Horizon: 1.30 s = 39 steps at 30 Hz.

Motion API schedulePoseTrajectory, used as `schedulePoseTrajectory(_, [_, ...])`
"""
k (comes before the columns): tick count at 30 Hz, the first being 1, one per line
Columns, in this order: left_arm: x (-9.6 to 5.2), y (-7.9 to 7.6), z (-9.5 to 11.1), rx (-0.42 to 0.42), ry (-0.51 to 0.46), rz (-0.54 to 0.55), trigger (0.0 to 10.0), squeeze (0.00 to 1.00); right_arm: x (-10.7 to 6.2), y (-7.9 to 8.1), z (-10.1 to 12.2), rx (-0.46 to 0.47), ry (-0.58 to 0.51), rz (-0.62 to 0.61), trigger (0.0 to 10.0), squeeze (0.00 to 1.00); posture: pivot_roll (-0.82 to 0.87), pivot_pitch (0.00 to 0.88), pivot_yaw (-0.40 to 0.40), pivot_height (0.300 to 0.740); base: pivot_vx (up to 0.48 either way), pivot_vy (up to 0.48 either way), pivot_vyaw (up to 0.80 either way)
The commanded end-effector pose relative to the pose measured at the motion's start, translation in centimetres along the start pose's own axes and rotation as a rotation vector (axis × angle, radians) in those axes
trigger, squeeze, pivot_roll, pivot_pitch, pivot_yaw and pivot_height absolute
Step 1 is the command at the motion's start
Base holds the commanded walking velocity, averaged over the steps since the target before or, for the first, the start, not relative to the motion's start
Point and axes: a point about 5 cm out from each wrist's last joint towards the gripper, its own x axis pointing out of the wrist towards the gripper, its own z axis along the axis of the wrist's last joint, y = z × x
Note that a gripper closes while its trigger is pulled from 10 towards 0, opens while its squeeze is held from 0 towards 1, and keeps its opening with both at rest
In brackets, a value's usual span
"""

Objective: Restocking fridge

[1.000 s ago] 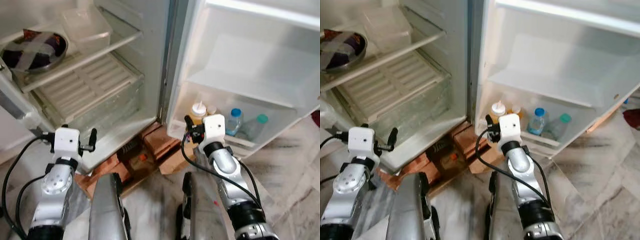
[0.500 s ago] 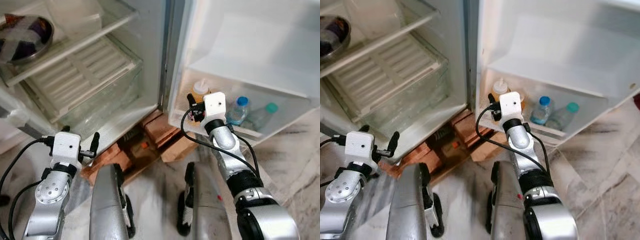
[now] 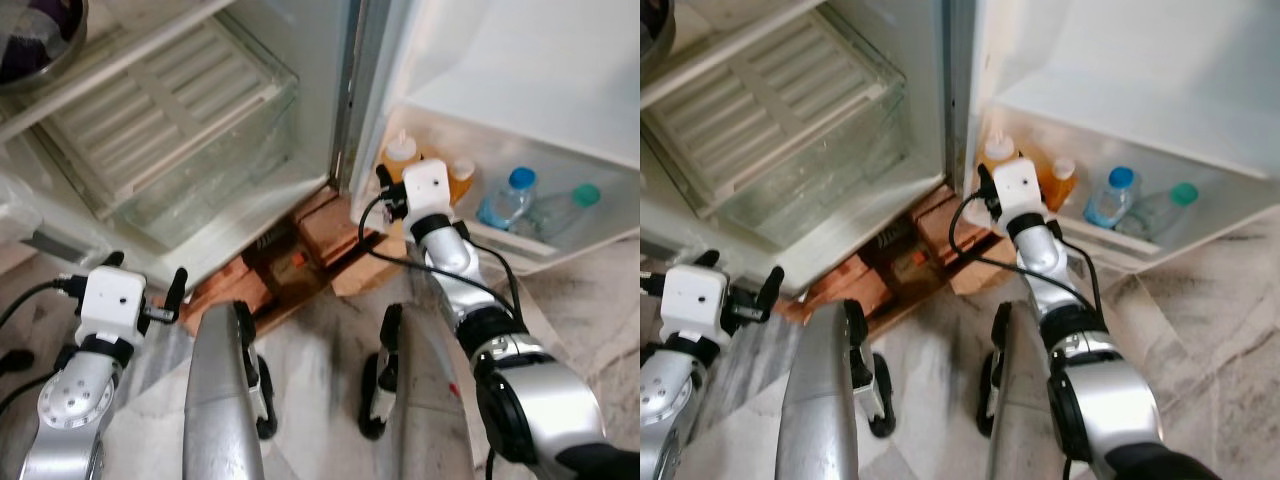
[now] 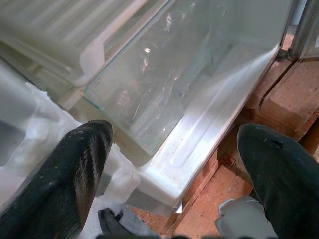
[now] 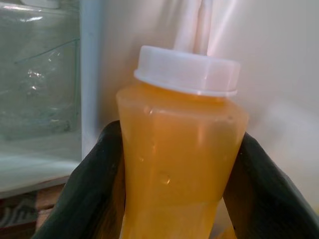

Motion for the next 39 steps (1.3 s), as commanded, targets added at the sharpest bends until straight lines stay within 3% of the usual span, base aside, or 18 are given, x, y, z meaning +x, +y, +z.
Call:
schedulePoseTrajectory(1, [-0.8, 0.0, -0.5, 0.002, 0.038, -0.005, 10.0, 0.0, 0.6, -1.3, 1.5, -0.047, -0.09, -0.046, 10.0, 0.0, 0.2, 0.437, -0.009, 0.558, 0.0, 0.0, 0.0])
schedulePoseTrajectory(8, [-1.6, -0.3, -0.5, -0.002, 0.059, -0.01, 10.0, 0.0, 2.1, -1.9, 4.8, -0.106, -0.248, -0.055, 10.0, 0.0, 0.21, 0.445, -0.009, 0.558, 0.0, 0.0, 0.0])
schedulePoseTrajectory(12, [-1.7, -0.3, -0.5, -0.001, 0.065, -0.012, 10.0, 0.0, 2.4, -1.9, 5.4, -0.113, -0.268, -0.074, 10.0, 0.0, 0.21, 0.446, -0.007, 0.558, 0.0, 0.0, 0.0])
schedulePoseTrajectory(17, [-1.8, -0.3, -0.4, 0.002, 0.07, -0.014, 10.0, 0.0, 2.2, -1.7, 4.5, -0.156, -0.235, -0.061, 10.0, 0.0, 0.22, 0.456, -0.005, 0.558, 0.0, 0.0, 0.0])
schedulePoseTrajectory(21, [-2.1, -0.2, -0.3, 0.005, 0.077, -0.017, 10.0, 0.0, 1.2, -1.4, 2.2, -0.206, -0.142, -0.05, 10.0, 0.0, 0.23, 0.464, -0.007, 0.558, 0.0, 0.0, 0.0])
schedulePoseTrajectory(28, [-2.3, -0.2, -0.3, 0.012, 0.083, -0.014, 10.0, 0.0, 0.0, -0.1, 0.2, -0.269, -0.077, 0.005, 10.0, 0.0, 0.24, 0.475, -0.007, 0.558, 0.0, 0.0, 0.0])
schedulePoseTrajectory(33, [-2.5, -0.1, -0.3, 0.019, 0.087, -0.013, 10.0, 0.0, -0.3, 0.6, -0.1, -0.273, -0.066, 0.017, 10.0, 0.0, 0.24, 0.482, -0.002, 0.558, 0.0, 0.0, 0.0])
schedulePoseTrajectory(39, [-2.6, 0.1, -0.1, 0.046, 0.079, 0.003, 10.0, 0.0, 0.2, 1.0, 0.9, -0.304, -0.136, 0.005, 10.0, 0.0, 0.26, 0.489, -0.002, 0.558, 0.0, 0.0, 0.0])
